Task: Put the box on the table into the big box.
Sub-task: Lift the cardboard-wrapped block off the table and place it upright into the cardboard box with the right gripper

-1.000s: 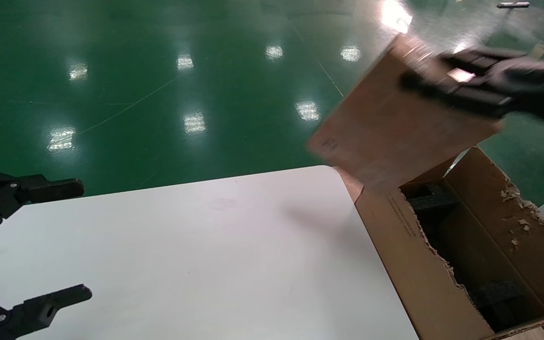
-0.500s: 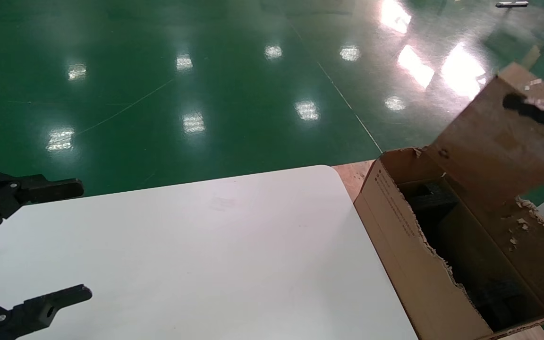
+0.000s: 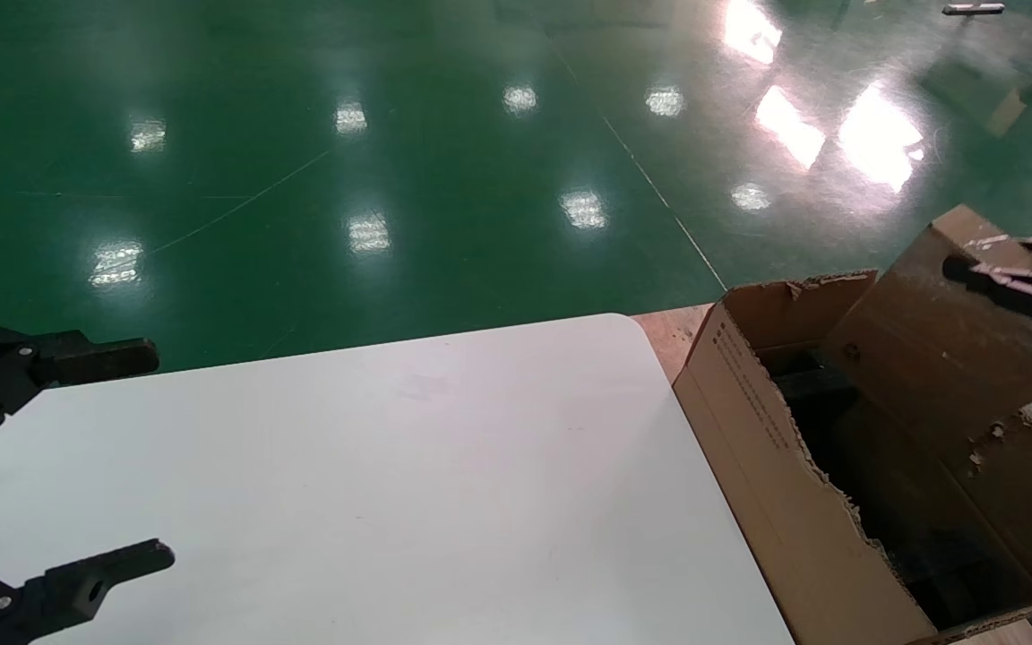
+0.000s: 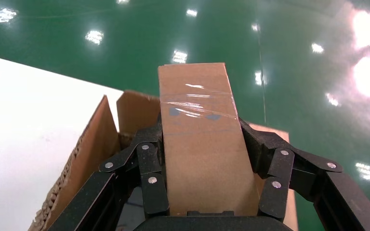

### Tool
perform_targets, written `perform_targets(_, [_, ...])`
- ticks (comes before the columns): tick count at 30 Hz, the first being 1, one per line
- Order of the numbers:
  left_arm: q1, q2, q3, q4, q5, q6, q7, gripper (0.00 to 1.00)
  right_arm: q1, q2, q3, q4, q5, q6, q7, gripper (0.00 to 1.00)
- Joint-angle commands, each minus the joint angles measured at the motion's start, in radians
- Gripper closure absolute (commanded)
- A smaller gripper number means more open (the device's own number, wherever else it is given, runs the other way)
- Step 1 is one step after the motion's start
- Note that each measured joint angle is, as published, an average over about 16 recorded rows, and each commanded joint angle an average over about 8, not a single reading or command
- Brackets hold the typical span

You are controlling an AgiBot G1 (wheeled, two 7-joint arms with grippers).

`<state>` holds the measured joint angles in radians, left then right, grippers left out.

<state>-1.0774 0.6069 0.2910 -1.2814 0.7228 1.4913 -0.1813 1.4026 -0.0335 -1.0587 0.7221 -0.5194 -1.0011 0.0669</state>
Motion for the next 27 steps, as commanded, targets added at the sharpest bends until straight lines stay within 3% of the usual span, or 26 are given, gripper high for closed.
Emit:
perform_targets(1, [0.000, 0.000, 0.000, 0.000, 0.000, 0.000, 0.000, 0.00, -0.028, 0.002, -0.019, 0.000, 0.038, 0.020, -0.016, 1.00])
perform_targets(15, [0.000, 0.000, 0.001, 0.000, -0.001, 0.000, 0.000, 0.00, -0.223, 0.040, -0.183, 0.038, 0.385, 0.214, -0.093, 1.00])
perform_targets(27, [0.000, -0.001, 0.002, 0.000, -0.001, -0.001, 0.001, 0.00, -0.295, 0.072, -0.290, 0.150, 0.648, 0.367, -0.245, 1.00])
